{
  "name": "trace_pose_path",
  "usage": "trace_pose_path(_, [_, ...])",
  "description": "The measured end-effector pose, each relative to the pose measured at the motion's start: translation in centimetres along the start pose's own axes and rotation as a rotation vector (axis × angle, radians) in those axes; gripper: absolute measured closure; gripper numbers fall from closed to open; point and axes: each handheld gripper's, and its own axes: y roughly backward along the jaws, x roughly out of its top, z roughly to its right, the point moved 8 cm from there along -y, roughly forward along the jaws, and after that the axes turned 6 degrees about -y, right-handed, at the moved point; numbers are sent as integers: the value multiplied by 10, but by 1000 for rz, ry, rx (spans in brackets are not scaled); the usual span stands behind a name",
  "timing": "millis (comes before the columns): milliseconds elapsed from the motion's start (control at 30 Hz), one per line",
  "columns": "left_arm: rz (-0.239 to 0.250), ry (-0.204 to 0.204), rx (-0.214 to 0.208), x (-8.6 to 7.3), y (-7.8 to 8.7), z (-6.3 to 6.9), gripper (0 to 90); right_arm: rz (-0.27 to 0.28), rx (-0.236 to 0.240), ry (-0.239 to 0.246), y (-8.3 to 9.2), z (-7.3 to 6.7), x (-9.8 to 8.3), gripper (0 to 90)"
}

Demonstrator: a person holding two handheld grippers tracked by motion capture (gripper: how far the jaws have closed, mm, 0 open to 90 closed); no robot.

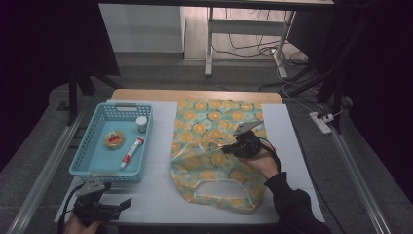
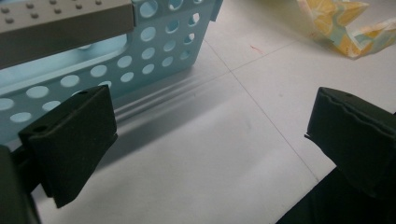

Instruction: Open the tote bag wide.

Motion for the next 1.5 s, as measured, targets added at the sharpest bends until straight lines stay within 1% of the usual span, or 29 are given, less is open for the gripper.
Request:
trace_pose_path(100, [1,0,0,0,0,0,17,10,0,-2,3,3,8,900])
trace_pose_path(167, [1,-1,0,0,0,0,17,28,14,-19,6,5,14,900])
trace_pose_path(333, [1,-1,-1,0,0,0,17,51,37,-53,12,11,25,900])
trace_pose_path(467, [0,-1,-1,0,0,0,17,62,39,-54,16,13,33,900])
trace_pose_path(700, [1,1,-1,0,0,0,17,80,12,-28,23,16,49,900])
trace_pose_path(867, [1,1,-1,0,0,0,17,107,2,-22,28,17,63,900])
trace_pose_path(1067, [2,1,-3,0,0,0,17,122,-7,-27,30,20,77,900])
trace_pose_path(1500, [1,3,-5,0,0,0,17,138,-14,-51,31,31,95,900])
